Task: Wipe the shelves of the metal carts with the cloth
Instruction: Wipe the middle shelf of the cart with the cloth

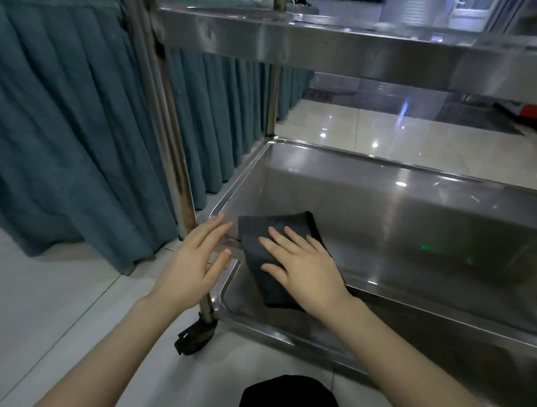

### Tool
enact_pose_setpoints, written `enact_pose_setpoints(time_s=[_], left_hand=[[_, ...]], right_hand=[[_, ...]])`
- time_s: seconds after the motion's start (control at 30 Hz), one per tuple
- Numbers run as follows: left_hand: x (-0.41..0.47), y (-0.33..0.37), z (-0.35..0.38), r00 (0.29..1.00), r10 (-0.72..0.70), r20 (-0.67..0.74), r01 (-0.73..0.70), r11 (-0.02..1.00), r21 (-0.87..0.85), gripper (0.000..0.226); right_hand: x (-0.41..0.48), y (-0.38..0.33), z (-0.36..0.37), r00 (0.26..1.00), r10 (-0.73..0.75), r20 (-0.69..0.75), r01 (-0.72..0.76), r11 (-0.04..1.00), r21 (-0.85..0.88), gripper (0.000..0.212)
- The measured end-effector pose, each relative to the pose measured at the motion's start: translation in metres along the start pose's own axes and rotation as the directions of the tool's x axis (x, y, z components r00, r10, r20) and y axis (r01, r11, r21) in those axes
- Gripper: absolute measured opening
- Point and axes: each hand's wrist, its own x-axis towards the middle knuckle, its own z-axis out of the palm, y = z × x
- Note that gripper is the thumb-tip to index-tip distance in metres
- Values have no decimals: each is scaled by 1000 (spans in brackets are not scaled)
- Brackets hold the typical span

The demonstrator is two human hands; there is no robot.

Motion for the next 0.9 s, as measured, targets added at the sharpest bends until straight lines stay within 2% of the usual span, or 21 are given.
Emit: enact_pose_setpoints(time_s=[0.13, 0.27, 0.33, 0.53, 0.67, 0.77, 0.9], left_hand=[[-2, 1, 2, 996, 76, -48, -73, 996, 53, 54], [-3, -3, 3, 994, 35, -102, -46, 993, -110, 48], [-4, -4, 3, 995, 6, -101, -23, 986, -166, 49], [-2, -3, -5, 994, 42, -105, -65, 973, -222, 52], [12, 4, -9, 992, 65, -108, -87, 973, -214, 50], [40, 11, -2, 997, 40, -70, -55, 973, -223, 50], [83, 10, 15, 1000, -12, 24, 16, 982, -187, 54]], right_hand=[[-63, 52, -14, 996, 54, -74, -54, 999, 2, 51], [-89, 69, -23, 993, 105, -49, -108, 993, -54, 54], [-67, 48, -20, 994, 102, -30, -103, 994, -23, 52], [58, -33, -2, 987, -57, 151, 43, 995, 93, 56], [72, -35, -5, 972, -118, 201, 82, 981, 179, 60], [36, 4, -9, 984, 1, 175, -32, 985, 172, 70], [-16, 84, -15, 941, 282, 186, -305, 946, 110, 64]])
